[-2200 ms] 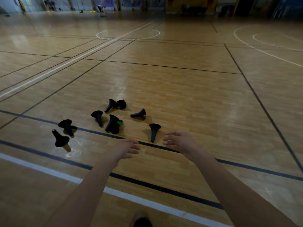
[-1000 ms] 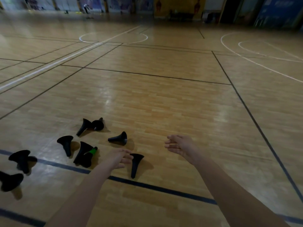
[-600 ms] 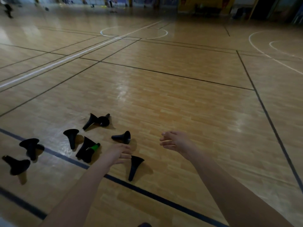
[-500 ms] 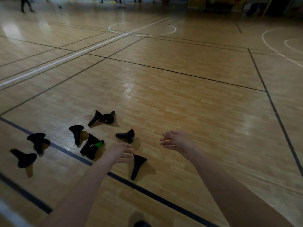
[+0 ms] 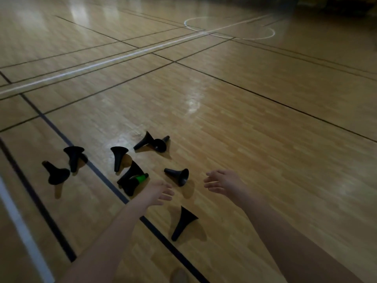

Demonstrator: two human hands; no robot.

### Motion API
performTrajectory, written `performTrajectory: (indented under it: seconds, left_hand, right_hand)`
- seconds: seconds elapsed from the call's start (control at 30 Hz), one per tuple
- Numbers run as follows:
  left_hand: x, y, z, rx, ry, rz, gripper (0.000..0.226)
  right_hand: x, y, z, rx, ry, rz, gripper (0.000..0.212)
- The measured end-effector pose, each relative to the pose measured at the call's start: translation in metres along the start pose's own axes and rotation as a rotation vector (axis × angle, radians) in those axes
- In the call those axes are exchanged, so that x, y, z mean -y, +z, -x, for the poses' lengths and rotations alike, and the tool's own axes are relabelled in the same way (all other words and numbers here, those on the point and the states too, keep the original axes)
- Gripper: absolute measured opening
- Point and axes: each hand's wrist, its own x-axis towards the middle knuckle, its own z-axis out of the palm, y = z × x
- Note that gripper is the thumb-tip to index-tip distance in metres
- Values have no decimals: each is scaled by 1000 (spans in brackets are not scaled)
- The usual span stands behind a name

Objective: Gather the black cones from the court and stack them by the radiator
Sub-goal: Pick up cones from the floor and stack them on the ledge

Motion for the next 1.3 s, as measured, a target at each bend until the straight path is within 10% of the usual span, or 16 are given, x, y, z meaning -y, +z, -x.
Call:
performTrajectory:
  seconds: [0.73, 1.3]
  left_hand:
    - [-70, 31, -73, -312, 31, 312, 16]
    - [57, 45, -167, -509, -204, 354, 23]
  right_hand:
    - [96, -45, -159, 360, 18, 141, 17]
    - [-19, -43, -301, 417, 145, 499, 18]
